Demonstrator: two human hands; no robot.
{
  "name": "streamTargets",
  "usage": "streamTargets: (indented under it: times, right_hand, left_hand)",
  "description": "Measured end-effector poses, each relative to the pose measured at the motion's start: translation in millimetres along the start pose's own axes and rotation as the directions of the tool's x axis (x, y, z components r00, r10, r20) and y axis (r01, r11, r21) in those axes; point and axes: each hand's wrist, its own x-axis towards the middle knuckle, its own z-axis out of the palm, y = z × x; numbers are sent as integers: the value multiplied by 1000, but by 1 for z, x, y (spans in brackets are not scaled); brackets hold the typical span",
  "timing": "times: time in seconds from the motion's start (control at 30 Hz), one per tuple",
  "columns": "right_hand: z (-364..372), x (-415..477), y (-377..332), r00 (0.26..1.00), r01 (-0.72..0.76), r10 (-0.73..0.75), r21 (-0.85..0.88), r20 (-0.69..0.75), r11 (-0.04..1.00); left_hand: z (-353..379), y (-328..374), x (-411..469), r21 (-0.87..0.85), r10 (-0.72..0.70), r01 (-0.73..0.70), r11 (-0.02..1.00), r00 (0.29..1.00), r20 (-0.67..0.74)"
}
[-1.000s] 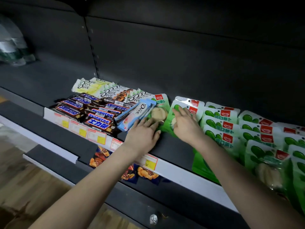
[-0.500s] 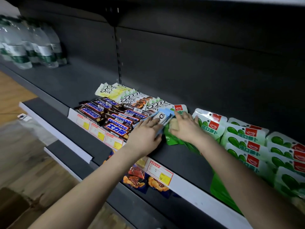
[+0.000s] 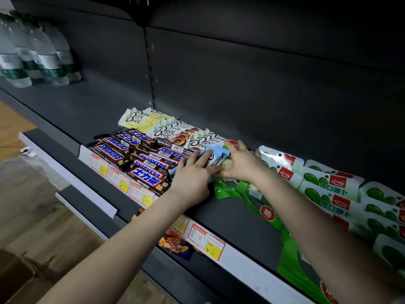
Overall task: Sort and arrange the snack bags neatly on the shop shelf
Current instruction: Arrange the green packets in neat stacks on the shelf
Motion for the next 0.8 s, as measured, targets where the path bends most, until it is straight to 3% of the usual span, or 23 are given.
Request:
streamTargets:
  times: [0.1,0.17,0.3,0.57,0.7,0.8]
  right_hand:
    - [-1,2,-2,999,14,-10,91,-37,996]
    - [-7,4,0,996,31,-11,252,-83,967]
    - [-21,12,9,978,-48,140,485,-155,873]
    - [-13,10,5,953,-91,229,534,-199,841]
    - [-15,4,1,878,-29,295,573,-377,819]
    - [-30,2,0,815,21,386,688,-432,726]
  left_hand:
    - [-2,-2,3,11,-32,32,999,999,22]
    - [-1,-6,4,12,-60,60,998,998,9]
    - [0,-13,6,14,-102,102,995,995,-18]
    - [0,-14,6,-11,-114,114,993,993,2]
    - [-3,-14,7,-49,-177,176,983,984,-16]
    - [-5,-14,4,-47,-195,195,980,981,-9]
